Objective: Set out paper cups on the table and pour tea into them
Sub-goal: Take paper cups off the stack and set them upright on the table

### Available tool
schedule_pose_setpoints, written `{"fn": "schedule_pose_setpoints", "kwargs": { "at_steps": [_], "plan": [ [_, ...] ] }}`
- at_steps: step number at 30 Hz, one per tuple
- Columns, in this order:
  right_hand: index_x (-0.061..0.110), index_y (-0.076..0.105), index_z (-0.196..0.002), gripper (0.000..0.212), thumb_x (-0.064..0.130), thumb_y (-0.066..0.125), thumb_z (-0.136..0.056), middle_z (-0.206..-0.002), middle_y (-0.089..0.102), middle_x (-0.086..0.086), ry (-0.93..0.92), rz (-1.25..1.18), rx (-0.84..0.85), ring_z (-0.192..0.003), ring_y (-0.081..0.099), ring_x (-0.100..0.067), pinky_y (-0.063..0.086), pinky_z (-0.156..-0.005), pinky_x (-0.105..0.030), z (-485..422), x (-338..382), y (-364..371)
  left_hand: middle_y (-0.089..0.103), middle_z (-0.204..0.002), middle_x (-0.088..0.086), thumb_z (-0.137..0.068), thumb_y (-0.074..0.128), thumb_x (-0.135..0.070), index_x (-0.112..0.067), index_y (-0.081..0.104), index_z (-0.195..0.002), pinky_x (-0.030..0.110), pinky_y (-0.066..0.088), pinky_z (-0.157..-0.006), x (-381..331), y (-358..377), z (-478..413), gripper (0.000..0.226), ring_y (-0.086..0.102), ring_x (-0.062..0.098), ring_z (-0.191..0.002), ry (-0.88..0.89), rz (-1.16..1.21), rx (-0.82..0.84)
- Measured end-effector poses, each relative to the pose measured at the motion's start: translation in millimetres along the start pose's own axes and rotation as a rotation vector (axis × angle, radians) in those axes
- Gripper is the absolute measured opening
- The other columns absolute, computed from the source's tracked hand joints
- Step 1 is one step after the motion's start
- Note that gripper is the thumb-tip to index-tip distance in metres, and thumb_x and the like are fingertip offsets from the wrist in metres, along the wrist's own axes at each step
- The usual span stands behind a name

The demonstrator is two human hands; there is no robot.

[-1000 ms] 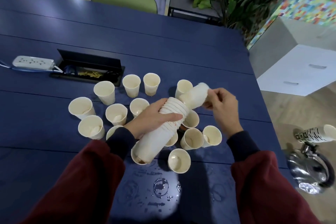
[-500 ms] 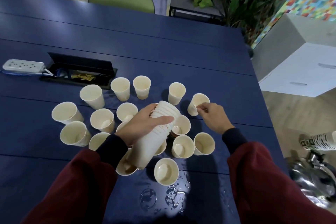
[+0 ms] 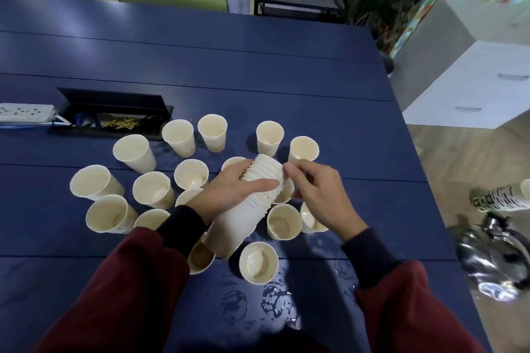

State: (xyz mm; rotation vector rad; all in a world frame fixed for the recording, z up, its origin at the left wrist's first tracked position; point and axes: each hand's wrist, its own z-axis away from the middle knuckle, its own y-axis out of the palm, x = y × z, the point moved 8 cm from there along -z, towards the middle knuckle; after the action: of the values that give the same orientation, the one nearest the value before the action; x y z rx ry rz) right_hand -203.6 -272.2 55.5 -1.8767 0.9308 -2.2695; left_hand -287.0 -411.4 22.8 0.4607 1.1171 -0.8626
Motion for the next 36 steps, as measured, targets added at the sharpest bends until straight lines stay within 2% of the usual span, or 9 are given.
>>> {"fn": "schedule_pose_setpoints", "kwargs": {
  "at_steps": [4,8,12,17,20,23,31,33,36],
  "plan": [
    [0.019,0.068,-0.082,0.022,0.027,0.06,-0.1,-0.066,0.064,0.009,-0.011,-0.024,-0.027,-0.062,0.061,-0.012,0.058,-0.071,-0.048,9,-2,-1,0.071,-0.092,-0.026,-0.085,0.079,-0.032,-0.032,0.066,-0.103,0.008,0.047,-0.069,-7,8,8,0.022,0.067,-0.008,-0.086,0.018,-0.061,0.02],
    [0.015,0.065,-0.077,0.028,0.029,0.06,-0.1,-0.066,0.064,0.003,-0.041,0.044,-0.062,-0.057,0.051,-0.011,0.047,-0.059,-0.033,18,4,-9,0.074,-0.099,-0.016,-0.081,0.082,-0.031,-0.03,0.066,-0.11,0.014,0.049,-0.072,-10,12,15,0.033,0.069,-0.003,-0.089,0.04,-0.084,0.023],
    [0.008,0.062,-0.078,0.029,0.025,0.057,-0.101,-0.068,0.067,-0.007,-0.012,0.003,-0.279,-0.055,0.062,-0.017,0.054,-0.06,-0.044,24,1,-39,0.072,-0.09,-0.02,-0.08,0.082,-0.035,-0.035,0.062,-0.106,0.009,0.048,-0.061,-11,16,23,0.033,0.067,-0.008,-0.079,0.04,-0.125,0.028],
    [0.012,0.065,-0.077,0.024,0.024,0.058,-0.097,-0.069,0.07,0.002,0.025,0.067,-0.493,-0.07,0.067,-0.02,0.057,-0.068,-0.036,26,-13,-97,0.074,-0.1,-0.018,-0.08,0.081,-0.041,-0.032,0.065,-0.111,0.021,0.052,-0.08,-4,7,29,0.036,0.069,-0.001,-0.094,0.036,-0.088,-0.026],
    [0.009,0.065,-0.08,0.024,0.022,0.057,-0.098,-0.071,0.067,-0.001,0.067,0.24,-0.463,-0.07,0.061,-0.023,0.046,-0.064,-0.034,19,-34,-106,0.074,-0.105,-0.014,-0.08,0.081,-0.043,-0.03,0.066,-0.115,0.031,0.054,-0.091,-2,5,30,0.04,0.07,0.004,-0.099,0.028,-0.078,-0.031],
    [0.003,0.067,-0.087,0.021,0.018,0.057,-0.099,-0.077,0.066,-0.006,0.126,0.402,-0.326,-0.074,0.059,-0.027,0.035,-0.064,-0.028,8,-63,-91,0.075,-0.105,-0.014,-0.081,0.08,-0.043,-0.029,0.066,-0.116,0.029,0.054,-0.089,-2,5,30,0.04,0.07,0.004,-0.098,0.021,-0.076,-0.036],
    [0.004,0.071,-0.113,0.026,0.015,0.051,-0.101,-0.114,0.071,-0.017,0.237,0.499,-0.035,-0.105,0.063,-0.036,0.048,-0.09,-0.037,-6,-105,-54,0.075,-0.104,-0.011,-0.081,0.079,-0.043,-0.029,0.065,-0.115,0.028,0.057,-0.082,1,5,29,0.04,0.071,0.007,-0.096,-0.007,-0.061,-0.046],
    [0.007,0.07,-0.117,0.026,0.016,0.052,-0.101,-0.118,0.071,-0.014,0.244,0.467,-0.029,-0.108,0.065,-0.033,0.048,-0.096,-0.037,-4,-102,-51,0.075,-0.103,-0.01,-0.081,0.08,-0.043,-0.028,0.065,-0.115,0.028,0.057,-0.081,2,4,29,0.04,0.071,0.008,-0.095,-0.016,-0.049,-0.048],
    [0.01,0.07,-0.113,0.021,0.016,0.056,-0.099,-0.111,0.073,-0.007,0.237,0.321,-0.133,-0.096,0.071,-0.025,0.052,-0.096,-0.041,9,-89,-56,0.075,-0.102,-0.011,-0.081,0.08,-0.045,-0.029,0.066,-0.113,0.026,0.057,-0.078,2,6,32,0.039,0.071,0.006,-0.093,-0.008,-0.06,-0.046]
  ]
}}
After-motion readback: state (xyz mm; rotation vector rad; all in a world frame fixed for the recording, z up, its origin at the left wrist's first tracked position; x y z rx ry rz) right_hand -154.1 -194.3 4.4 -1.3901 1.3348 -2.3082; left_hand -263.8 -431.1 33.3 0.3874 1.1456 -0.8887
